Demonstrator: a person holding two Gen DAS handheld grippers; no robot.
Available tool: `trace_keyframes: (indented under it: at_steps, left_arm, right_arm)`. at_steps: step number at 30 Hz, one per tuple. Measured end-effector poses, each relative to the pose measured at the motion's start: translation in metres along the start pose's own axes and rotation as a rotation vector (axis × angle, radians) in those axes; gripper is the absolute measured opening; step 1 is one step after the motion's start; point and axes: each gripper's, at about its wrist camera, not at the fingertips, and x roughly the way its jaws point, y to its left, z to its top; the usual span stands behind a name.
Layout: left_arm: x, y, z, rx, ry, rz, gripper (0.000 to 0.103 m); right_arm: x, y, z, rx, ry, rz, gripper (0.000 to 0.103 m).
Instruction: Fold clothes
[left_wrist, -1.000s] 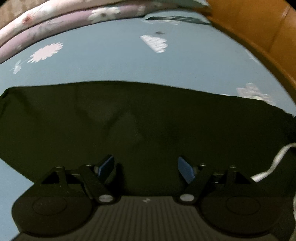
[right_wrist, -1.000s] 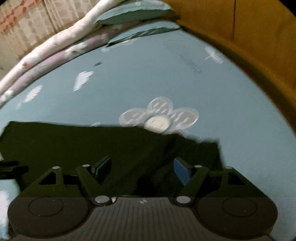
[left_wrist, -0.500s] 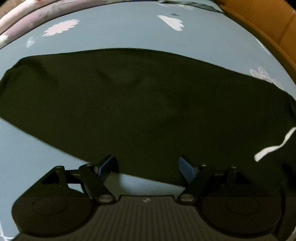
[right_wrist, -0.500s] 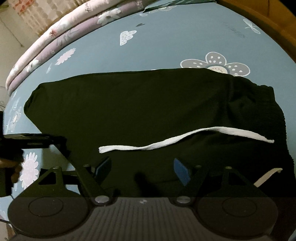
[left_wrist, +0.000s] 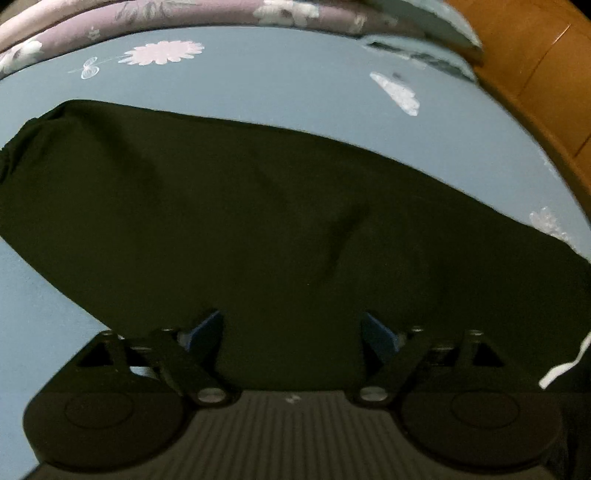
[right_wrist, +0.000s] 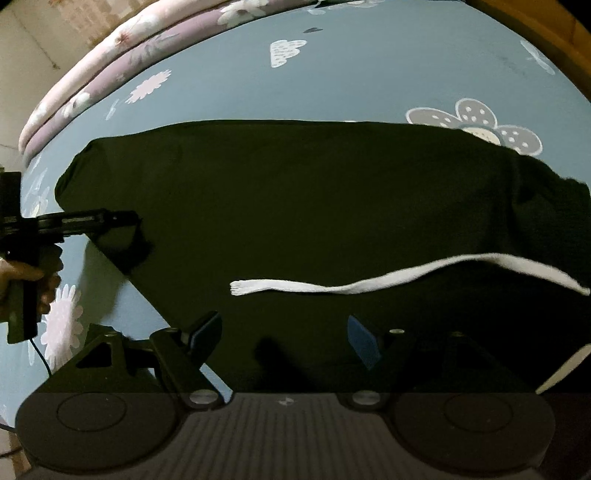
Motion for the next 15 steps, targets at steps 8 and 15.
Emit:
trace_keyframes:
  at_steps: [8, 15]
  left_arm:
    - [-0.002, 0.011, 0.020, 0.085, 0.106, 0.033, 0.097]
    - [0.014, 0.079, 0.085, 0.041, -0.023, 0.101, 0.098]
  right_arm:
    - [-0.006, -0.002, 0.014, -0.005, -0.023, -0.016, 0.079]
    - [0.000, 0.005, 0.017, -0.034, -0.021, -0.020, 0.080]
